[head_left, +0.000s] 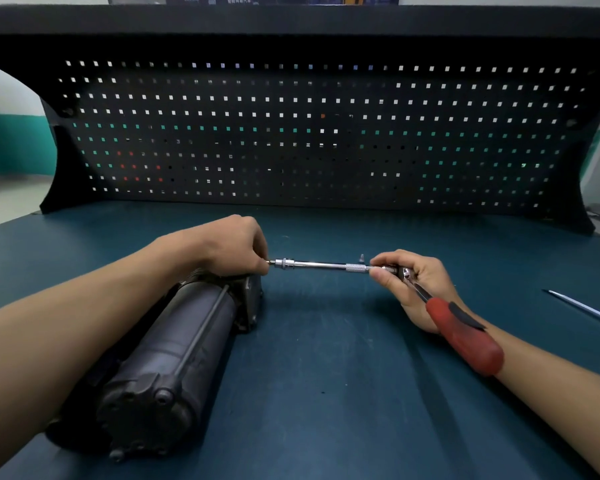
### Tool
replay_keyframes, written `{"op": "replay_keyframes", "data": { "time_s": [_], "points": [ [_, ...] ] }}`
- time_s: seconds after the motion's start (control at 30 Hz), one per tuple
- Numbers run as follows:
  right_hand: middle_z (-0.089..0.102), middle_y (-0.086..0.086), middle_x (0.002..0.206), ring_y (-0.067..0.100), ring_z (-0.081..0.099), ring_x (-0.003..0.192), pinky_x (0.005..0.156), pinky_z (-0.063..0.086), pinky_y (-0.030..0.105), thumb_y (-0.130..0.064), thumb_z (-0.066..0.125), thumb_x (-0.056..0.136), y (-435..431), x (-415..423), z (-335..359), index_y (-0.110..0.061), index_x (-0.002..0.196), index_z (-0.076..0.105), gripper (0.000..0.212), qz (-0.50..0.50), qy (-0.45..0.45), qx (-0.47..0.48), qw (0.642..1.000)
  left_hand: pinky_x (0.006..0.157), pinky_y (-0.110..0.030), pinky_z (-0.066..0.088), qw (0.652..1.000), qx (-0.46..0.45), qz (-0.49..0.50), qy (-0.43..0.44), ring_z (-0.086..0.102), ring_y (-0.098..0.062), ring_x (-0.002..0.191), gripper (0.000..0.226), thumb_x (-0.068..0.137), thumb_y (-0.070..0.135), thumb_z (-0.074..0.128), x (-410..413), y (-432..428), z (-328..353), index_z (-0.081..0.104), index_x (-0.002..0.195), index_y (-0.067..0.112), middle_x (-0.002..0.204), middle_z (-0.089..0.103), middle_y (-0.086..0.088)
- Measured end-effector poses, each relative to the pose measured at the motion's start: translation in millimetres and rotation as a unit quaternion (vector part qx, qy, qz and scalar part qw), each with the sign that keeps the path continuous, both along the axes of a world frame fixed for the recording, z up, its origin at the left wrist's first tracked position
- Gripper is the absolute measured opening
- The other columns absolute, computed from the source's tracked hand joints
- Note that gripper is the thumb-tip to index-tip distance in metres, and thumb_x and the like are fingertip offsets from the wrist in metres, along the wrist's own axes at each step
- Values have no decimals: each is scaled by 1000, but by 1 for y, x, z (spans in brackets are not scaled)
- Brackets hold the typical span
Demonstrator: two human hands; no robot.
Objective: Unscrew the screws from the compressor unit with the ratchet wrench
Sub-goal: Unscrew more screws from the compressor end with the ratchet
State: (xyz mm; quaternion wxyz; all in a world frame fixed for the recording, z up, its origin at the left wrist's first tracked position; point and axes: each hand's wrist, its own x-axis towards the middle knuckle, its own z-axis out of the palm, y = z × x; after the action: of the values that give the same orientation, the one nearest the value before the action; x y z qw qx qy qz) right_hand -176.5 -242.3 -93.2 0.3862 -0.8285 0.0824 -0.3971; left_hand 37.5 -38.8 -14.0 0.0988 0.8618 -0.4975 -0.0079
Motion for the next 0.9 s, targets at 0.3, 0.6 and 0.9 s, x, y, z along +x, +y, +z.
{"op": "replay_keyframes", "data": {
  "time_s": [0.3, 0.6, 0.9],
  "points": [
    [62, -9, 71, -4, 52, 56, 59, 39, 7, -6, 73, 88, 0, 1, 0, -8, 90, 74, 4, -1, -5, 28, 1000, 74, -30, 55, 999, -1, -17, -28, 66, -11, 77, 12, 81, 21, 67, -7, 0, 4, 78, 84, 19, 78, 73, 6],
    [66, -15, 60, -2, 57, 55, 57, 43, 11, -29, 73, 90, -8, 10, 2, -24, 76, 74, 15, -28, -23, 80, 996, 74, -32, 52, 998, 18, -55, -4, 66, -14, 80, 11, 88, 28, 68, -8, -2, 0, 77, 86, 22, 80, 73, 5],
    [55, 9, 48, 13, 43, 38, 37, 32, 21, -52, 59, 95, -11, 11, 11, -11, 65, 70, 52, -38, 37, 258, 965, 73, -32, 52, 998, -7, -62, -11, 64, -13, 75, 13, 91, 31, 67, -9, -2, 0, 76, 84, 25, 75, 72, 8]
  ]
}}
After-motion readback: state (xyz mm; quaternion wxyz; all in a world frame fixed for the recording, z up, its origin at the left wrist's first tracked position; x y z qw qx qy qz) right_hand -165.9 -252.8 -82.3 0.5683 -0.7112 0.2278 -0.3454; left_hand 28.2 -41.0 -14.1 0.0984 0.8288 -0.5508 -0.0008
